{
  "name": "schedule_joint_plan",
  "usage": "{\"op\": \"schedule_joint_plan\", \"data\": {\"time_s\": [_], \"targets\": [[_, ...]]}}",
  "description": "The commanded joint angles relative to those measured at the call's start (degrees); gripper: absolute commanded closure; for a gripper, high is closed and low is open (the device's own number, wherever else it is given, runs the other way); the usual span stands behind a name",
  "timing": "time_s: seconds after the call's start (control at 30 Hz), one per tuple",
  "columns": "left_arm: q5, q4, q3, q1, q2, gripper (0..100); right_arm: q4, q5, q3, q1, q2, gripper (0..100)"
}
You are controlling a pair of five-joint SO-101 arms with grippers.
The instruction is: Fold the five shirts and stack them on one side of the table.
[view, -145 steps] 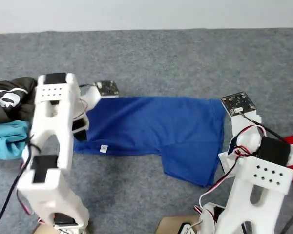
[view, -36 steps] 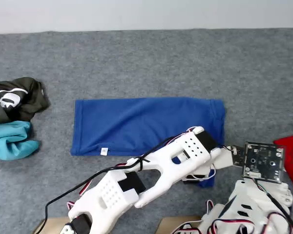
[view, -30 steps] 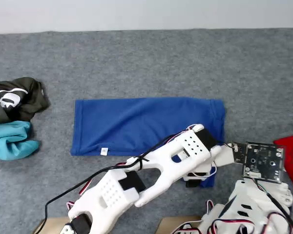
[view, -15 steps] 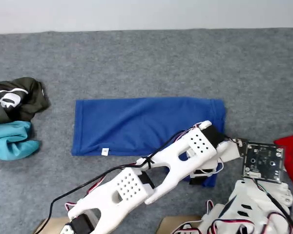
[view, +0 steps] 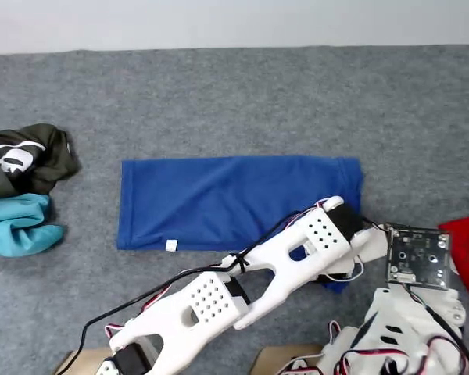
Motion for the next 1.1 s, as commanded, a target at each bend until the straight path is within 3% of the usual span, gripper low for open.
{"op": "schedule_joint_plan", "data": {"time_s": [0.0,0.57,1.07], "targets": [[0.62,0.62,-2.07,-0.35,-7.38,100,1.98,-0.26,-0.18,-0.57,-0.22,94.7],[0.26,-3.43,-2.42,-11.08,-10.64,100,2.33,-0.26,-0.18,-0.22,-0.22,94.7],[-1.49,-12.66,-2.42,-12.57,-10.9,100,2.42,-0.35,0.09,-0.22,-0.22,94.7]]}}
